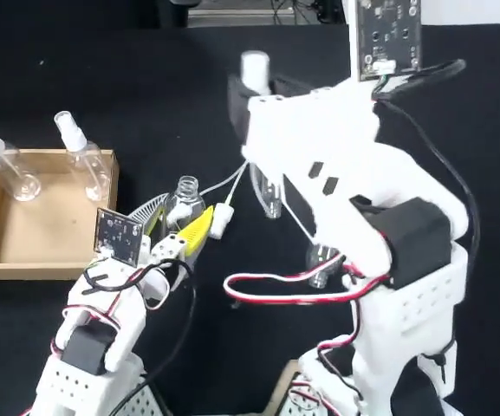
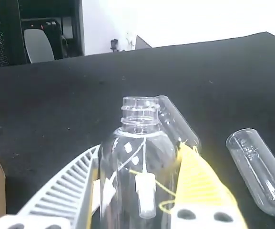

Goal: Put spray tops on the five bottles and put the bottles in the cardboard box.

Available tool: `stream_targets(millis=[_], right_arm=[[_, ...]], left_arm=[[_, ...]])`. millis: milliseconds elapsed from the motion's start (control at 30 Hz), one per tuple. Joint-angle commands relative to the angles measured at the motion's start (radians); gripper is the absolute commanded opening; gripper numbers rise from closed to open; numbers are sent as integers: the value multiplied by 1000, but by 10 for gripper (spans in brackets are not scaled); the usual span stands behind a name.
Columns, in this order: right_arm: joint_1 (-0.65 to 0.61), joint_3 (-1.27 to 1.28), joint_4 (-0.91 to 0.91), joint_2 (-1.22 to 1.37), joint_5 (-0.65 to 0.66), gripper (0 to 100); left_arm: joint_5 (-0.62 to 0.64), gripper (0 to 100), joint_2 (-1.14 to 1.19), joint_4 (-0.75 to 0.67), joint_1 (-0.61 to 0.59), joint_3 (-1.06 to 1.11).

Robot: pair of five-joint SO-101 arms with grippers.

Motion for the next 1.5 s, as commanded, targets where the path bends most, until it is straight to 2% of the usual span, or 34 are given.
stream_targets(millis=[0,200,400,667,767,833,1033,1100,1300,1400,1467], right_arm=[[-44,-19,-160,-30,-11,11],[-106,91,-354,-24,-6,11],[-126,159,-519,-28,-6,11],[-129,159,-649,-22,-9,11],[-129,156,-687,-28,-12,11],[-129,150,-690,-30,-12,11],[-153,150,-687,-45,-12,11],[-176,151,-684,-59,-8,11],[-215,213,-686,-91,-6,11],[-210,243,-687,-105,-6,11],[-210,260,-684,-117,-6,11]], left_arm=[[8,30,-15,-35,13,-13],[11,30,-17,-192,13,53],[5,30,-14,-503,2,142],[3,30,-15,-526,2,140],[3,30,-15,-655,7,140],[3,30,-15,-686,10,140],[6,30,-15,-640,5,140],[6,30,-15,-528,7,140],[23,30,-18,-58,70,140],[17,30,-17,-81,94,140],[17,30,-15,-157,54,140]])
